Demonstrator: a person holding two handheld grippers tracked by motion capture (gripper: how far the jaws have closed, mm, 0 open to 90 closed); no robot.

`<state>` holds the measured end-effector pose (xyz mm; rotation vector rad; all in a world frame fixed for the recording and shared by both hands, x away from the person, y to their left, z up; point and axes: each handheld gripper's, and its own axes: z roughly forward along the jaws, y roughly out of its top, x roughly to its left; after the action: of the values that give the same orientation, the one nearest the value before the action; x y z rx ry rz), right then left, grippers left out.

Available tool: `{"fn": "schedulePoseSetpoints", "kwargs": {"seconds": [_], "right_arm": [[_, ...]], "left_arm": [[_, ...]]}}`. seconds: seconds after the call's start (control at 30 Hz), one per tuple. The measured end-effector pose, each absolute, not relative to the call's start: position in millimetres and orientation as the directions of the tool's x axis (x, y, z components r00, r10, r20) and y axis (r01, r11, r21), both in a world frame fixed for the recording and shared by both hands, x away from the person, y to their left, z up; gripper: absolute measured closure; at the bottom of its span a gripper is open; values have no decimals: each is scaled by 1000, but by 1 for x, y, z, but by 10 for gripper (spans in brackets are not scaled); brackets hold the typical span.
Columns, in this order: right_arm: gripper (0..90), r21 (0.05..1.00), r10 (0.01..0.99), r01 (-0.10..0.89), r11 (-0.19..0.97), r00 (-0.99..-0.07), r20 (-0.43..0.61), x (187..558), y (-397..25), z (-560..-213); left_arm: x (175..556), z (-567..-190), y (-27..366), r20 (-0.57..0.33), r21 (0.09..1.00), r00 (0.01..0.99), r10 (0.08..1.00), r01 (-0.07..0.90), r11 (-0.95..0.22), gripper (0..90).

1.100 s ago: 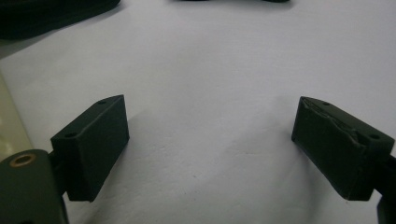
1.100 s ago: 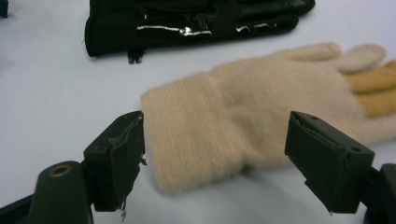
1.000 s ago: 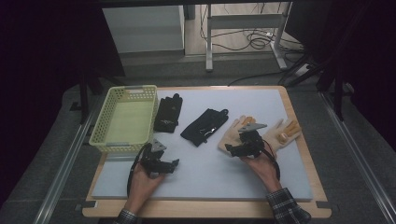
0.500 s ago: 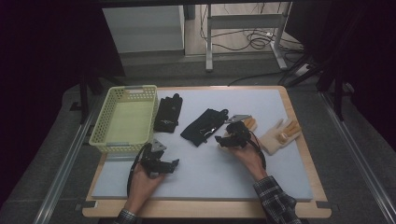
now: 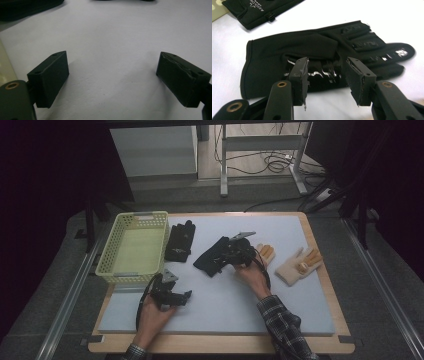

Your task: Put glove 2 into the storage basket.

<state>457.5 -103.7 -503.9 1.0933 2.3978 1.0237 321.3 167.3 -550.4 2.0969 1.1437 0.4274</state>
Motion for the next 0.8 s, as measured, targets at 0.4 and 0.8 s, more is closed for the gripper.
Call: {"fn": "schedulePoseSetpoints", "kwargs": {"seconds": [0.4,0.8], "right_arm": [[409,649,783,551,524,-612,-112,480,-74,-523],[842,663,760,537,521,-646,-74,476,-77,-524]], "left_arm": [[321,-550,167,-42,713,555,831,599,-364,109],[321,-551,167,-42,712,555,831,600,-365,109]]}}
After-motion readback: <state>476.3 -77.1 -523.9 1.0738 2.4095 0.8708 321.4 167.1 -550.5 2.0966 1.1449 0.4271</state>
